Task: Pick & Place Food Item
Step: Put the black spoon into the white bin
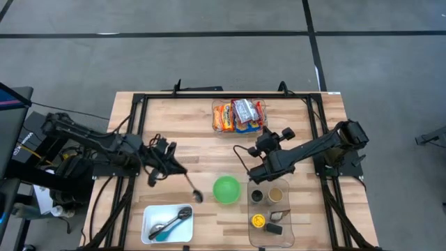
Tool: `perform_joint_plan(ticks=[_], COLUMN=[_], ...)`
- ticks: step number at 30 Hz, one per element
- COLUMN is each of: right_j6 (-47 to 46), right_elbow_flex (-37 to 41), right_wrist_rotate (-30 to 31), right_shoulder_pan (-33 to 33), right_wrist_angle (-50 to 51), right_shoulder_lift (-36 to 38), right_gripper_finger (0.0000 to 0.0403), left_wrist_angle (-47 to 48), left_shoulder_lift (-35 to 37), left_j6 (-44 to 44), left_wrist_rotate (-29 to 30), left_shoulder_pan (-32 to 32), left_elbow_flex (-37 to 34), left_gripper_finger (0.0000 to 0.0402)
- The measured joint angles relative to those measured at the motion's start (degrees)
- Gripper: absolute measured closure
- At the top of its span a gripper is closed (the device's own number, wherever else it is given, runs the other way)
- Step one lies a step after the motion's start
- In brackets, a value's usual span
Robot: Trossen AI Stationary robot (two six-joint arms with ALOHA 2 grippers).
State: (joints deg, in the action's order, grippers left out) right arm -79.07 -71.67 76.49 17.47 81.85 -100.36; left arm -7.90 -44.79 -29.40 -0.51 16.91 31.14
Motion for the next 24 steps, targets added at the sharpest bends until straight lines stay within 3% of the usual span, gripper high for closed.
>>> perform_joint_plan(ticks=[11, 24], right_j6=[-3.1, -3.1], right_elbow_flex=[0.2, 0.2], right_wrist_rotate=[0.5, 8.5], right_shoulder_pan=[-0.8, -4.1], right_wrist_angle=[-3.7, -18.8], right_shoulder_lift=[0.0, -0.2], right_gripper_finger=[0.0401, 0.0401], left_wrist_angle=[12.0, 21.7], left_shoulder_lift=[3.2, -2.8], left_j6=[-17.8, -33.0], left_wrist_rotate=[-2.7, -9.4], left_shoulder_pan=[8.4, 9.9], left_elbow_flex=[0.0, 0.0], left_gripper_finger=[0.0398, 0.04])
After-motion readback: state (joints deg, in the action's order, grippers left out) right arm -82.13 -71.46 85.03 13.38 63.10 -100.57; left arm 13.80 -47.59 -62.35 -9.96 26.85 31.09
